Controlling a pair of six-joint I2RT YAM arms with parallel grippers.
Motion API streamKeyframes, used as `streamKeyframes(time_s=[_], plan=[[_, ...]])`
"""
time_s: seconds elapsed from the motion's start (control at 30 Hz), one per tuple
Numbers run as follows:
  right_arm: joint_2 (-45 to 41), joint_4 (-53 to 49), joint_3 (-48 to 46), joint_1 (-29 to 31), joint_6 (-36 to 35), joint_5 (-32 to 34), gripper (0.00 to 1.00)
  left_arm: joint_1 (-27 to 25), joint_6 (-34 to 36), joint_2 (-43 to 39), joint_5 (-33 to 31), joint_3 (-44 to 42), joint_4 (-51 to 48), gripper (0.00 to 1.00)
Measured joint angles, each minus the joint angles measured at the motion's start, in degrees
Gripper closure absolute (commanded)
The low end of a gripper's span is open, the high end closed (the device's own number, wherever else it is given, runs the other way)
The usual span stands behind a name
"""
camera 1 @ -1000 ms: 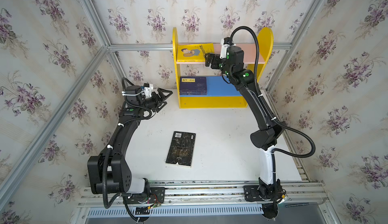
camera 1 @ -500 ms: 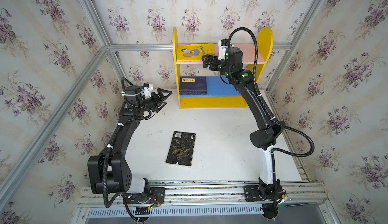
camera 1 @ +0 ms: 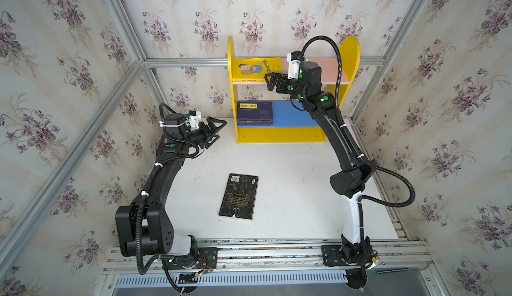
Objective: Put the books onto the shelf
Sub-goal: 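Withdraw the right gripper from the shelf toward the black book while left lowers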
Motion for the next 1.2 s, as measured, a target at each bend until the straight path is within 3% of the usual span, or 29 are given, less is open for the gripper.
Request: streamKeyframes(time_s=[0.3,0.5,0.63,0.8,1.03,1.2], plan=[[-1.2,-1.4,0.0,0.0,-0.5,0.0,0.00,0.5,0.2,-0.2,0.3,-0.5,0.0,0.01],[-6.6,-5.0,-0.1,0.3,-3.8,2.2,0.01,0.5,1.4,-1.2,0.0,-2.2,-0.8,0.01],[-11.9,-8.6,-5.0,1.0,-6.2,4.2,0.01,0.5,5.0,-2.3,-1.5,-4.3,-4.2,0.01],[-22.0,-10.7,-22.9,3.4,-7.5,4.6,0.01,0.5,10.5,-3.6,-3.8,-9.6,-10.3,0.01],[-45.3,4.6,-67.9,3.8,3.3,5.6,0.02,-1.8,15.0,-5.9,-8.1,-20.4,-16.5,0.01],[-49.5,8.7,-80.2,4.1,10.7,6.8,0.06,-5.1,17.4,-4.5,-11.1,-24.7,-18.6,0.01]])
